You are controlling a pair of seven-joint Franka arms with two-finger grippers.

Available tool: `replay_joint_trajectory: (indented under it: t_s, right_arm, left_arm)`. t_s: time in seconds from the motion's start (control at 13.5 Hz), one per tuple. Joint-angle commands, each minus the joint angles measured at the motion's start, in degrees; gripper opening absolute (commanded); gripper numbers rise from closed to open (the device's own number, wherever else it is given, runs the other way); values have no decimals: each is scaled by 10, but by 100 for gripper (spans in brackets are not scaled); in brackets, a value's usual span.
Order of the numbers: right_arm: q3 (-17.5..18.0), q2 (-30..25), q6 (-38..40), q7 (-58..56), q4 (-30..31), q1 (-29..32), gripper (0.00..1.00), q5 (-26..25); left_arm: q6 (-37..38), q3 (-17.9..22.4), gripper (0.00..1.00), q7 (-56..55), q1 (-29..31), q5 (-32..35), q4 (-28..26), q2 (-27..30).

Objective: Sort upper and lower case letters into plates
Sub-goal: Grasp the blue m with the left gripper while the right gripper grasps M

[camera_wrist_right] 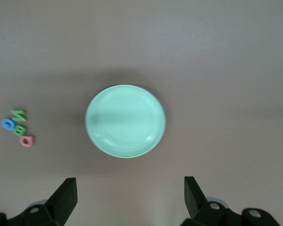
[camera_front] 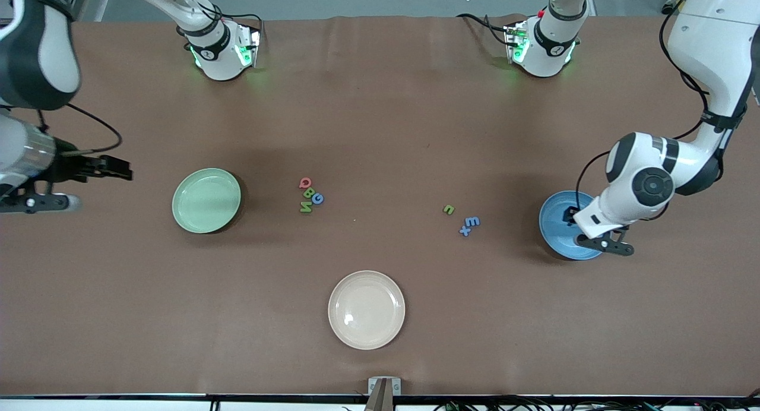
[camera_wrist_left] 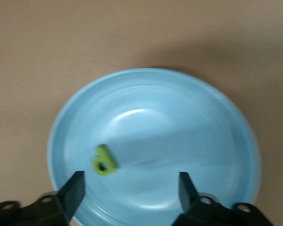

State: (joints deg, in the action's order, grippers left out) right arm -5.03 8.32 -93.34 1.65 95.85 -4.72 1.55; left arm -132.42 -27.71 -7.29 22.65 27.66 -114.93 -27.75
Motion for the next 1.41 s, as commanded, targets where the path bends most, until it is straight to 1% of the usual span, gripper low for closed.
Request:
replay_joint_trajectory:
  t_s: [0.0, 0.15, 0.22, 0.37, 0.52, 0.59, 0.74, 0.82, 0.96, 1.11, 1.33]
  right_arm:
    - [-2, -7, -36, 78, 45, -33, 100, 43]
    - [-1, -7, -95, 118, 87, -62, 100, 45]
    - [-1, -7, -145, 147, 117, -86, 100, 45]
    - [-1, -1, -232, 189, 165, -128, 100, 45]
    - [-1, 29, -301, 226, 190, -164, 100, 45]
    - [-1, 50, -322, 253, 190, -184, 100, 45]
    - [-1, 93, -372, 291, 191, -215, 95, 46]
    - [-1, 113, -394, 303, 190, -229, 93, 45]
    - [-1, 144, -433, 334, 190, -253, 92, 45]
    - [-1, 167, -462, 349, 190, -267, 90, 45]
    - [-1, 192, -485, 370, 186, -272, 84, 46]
  left_arm:
    - [43, -60, 100, -102, -1, 2, -9, 24]
    - [44, -101, 100, -186, -9, 1, -8, 17]
    - [43, -108, 100, -229, -25, 2, -5, 8]
    - [43, -108, 100, -315, -74, 5, 20, -19]
    - [40, -107, 100, -373, -107, 9, 44, -50]
    - [38, -106, 100, -389, -122, 9, 48, -59]
    - [33, -104, 100, -419, -141, 23, 53, -77]
    - [31, -104, 100, -438, -144, 42, 57, -88]
    - [26, -104, 100, -466, -145, 83, 61, -107]
    - [0, -103, 100, -474, -145, 90, 63, -117]
    - [-6, -103, 100, -474, -146, 90, 69, -127]
